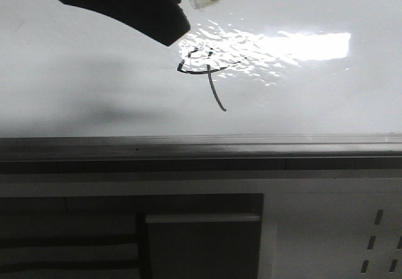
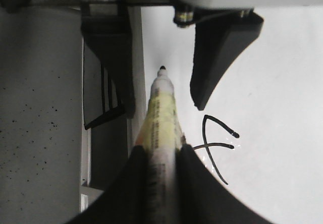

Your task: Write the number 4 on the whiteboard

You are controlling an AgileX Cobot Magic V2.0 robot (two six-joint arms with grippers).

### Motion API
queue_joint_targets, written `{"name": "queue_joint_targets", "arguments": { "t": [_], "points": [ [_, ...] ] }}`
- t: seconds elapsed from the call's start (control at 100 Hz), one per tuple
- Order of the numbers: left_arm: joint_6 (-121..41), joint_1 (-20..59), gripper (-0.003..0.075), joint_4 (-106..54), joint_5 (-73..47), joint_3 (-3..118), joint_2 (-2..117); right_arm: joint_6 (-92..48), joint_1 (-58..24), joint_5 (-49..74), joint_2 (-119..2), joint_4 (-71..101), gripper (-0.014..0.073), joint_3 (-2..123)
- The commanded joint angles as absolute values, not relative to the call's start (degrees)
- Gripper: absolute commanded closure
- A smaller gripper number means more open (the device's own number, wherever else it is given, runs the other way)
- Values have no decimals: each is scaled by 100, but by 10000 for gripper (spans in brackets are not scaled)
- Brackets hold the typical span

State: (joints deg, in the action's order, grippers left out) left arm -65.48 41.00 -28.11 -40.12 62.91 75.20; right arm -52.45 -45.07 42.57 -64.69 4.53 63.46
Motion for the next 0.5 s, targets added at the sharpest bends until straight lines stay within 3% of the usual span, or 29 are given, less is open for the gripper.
{"name": "queue_joint_targets", "arguments": {
  "t": [0.0,0.3,0.49],
  "points": [
    [-6560,4146,356,-2961,-3726,6504,7254,-5295,-4507,3875,-6385,457,658,6495],
    [-6696,4146,361,-2961,-3909,6504,7133,-5295,-4507,3875,-6385,457,658,6495],
    [-6978,4146,474,-2972,-3853,6504,7261,-5295,-4507,3875,-6385,457,658,6495]
  ]
}}
